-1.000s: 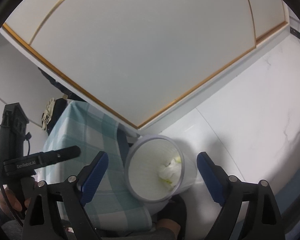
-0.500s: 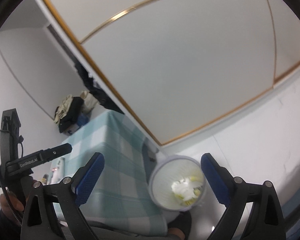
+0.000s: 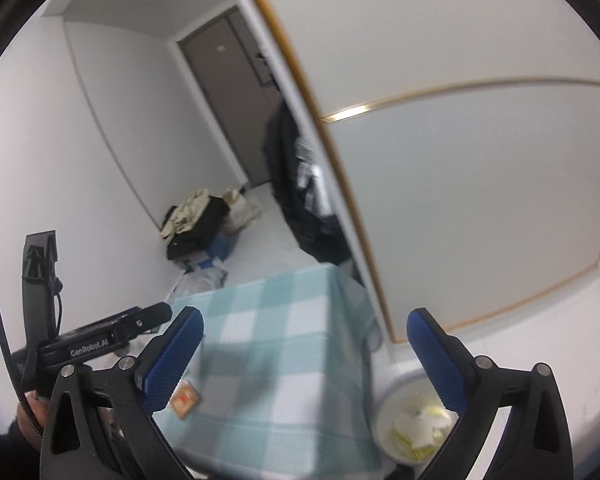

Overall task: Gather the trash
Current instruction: 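Swing both open tools back over the table toward the brown packets, then lower the left gripper onto the brown packet and close it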

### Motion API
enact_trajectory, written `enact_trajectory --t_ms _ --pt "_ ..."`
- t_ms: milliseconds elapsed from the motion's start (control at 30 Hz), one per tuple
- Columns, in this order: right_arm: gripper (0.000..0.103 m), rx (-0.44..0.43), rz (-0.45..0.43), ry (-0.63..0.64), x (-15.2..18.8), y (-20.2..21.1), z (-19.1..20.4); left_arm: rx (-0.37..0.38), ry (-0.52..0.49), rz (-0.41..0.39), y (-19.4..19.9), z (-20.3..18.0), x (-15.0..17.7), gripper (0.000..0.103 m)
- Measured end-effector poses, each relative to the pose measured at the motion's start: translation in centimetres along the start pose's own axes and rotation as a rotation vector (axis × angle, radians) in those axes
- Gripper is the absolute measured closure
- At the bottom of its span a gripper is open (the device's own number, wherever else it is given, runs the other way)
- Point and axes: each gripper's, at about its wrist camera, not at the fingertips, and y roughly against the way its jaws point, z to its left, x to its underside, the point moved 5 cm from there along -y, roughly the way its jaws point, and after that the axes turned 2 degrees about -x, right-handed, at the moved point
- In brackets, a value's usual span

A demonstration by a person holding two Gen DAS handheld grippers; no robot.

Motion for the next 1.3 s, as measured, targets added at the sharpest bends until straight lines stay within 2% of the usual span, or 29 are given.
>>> enact_trajectory --t_ms 200,433,667,800,967,1233,1300 --pt "0.0 -0.034 -0.008 0.027 -0.6 -2.9 4.8 -0.064 0.054 -0.028 1.3 5.3 0.0 0.019" --pt "0.0 -0.083 0.013 0.141 -0.7 -7.2 11.5 -0.105 0.143 -0.016 1.4 12.5 0.1 0.018" --pt "0.0 -0.125 0.056 0.205 0.2 -11.2 16.1 -0.129 0.224 0.007 0.7 17.9 0.3 0.018" --pt "0.0 -0.141 0.104 0.233 1.1 -14.0 18.1 -0.097 0.252 0.036 -0.4 19.8 0.7 0.019" --pt "0.0 -0.142 0.162 0.278 2.2 -17.4 19.8 -0.046 0.321 0.12 -2.6 22.5 1.9 0.019" --pt "0.0 -0.137 0.24 0.305 4.5 -21.5 19.9 0.043 0.342 0.391 -8.3 23.0 5.6 0.019" --pt "0.0 -0.129 0.253 0.311 4.9 -22.0 19.5 0.029 0.31 0.448 -9.5 22.4 6.4 0.019"
